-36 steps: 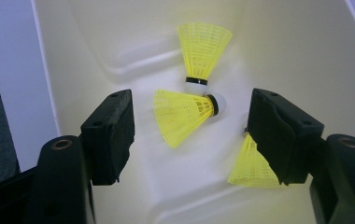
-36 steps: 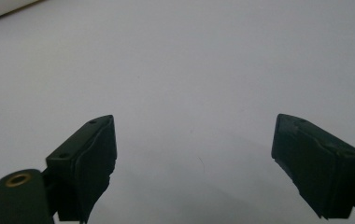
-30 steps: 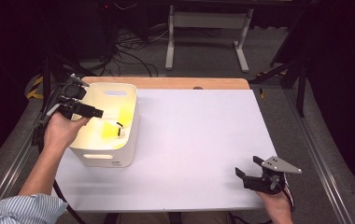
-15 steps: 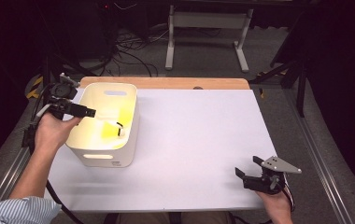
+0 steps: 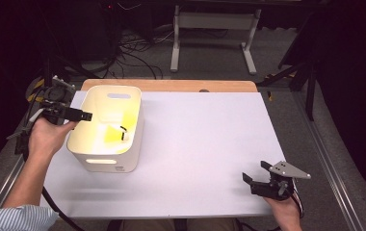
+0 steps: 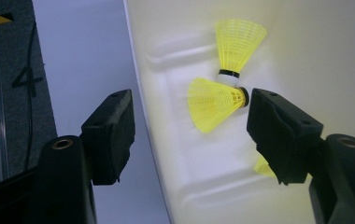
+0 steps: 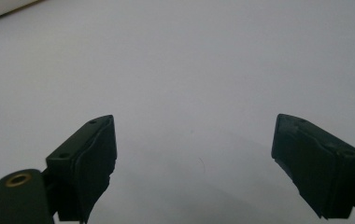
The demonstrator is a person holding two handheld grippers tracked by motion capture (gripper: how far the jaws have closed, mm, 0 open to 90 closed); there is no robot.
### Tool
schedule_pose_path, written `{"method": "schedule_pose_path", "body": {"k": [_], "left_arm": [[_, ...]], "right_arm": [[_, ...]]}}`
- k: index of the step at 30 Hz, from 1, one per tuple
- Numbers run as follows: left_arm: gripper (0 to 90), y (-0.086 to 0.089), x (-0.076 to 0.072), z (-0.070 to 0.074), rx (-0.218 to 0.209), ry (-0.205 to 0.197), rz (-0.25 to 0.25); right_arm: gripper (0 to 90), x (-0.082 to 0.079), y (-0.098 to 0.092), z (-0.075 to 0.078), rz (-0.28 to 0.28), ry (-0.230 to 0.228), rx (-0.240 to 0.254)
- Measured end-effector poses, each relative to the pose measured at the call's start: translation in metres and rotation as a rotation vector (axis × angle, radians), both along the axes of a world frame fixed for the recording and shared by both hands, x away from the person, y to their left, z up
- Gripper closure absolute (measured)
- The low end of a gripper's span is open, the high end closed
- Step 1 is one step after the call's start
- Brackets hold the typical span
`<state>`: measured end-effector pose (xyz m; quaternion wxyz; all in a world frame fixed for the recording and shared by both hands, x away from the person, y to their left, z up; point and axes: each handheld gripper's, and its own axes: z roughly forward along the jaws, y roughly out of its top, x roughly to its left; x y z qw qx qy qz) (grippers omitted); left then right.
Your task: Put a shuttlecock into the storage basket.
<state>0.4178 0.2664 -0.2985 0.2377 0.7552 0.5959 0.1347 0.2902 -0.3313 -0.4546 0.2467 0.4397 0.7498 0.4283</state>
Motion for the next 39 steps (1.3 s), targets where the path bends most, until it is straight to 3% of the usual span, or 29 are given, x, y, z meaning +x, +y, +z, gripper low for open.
{"method": "schedule_pose_path", "body": {"k": [39], "left_arm": [[34.0,0.042,-0.018,-0.007,-0.012,-0.019,0.106]], "right_arm": [[14.8,0.001,0.001,0.000,0.002,0.002,0.001]]}}
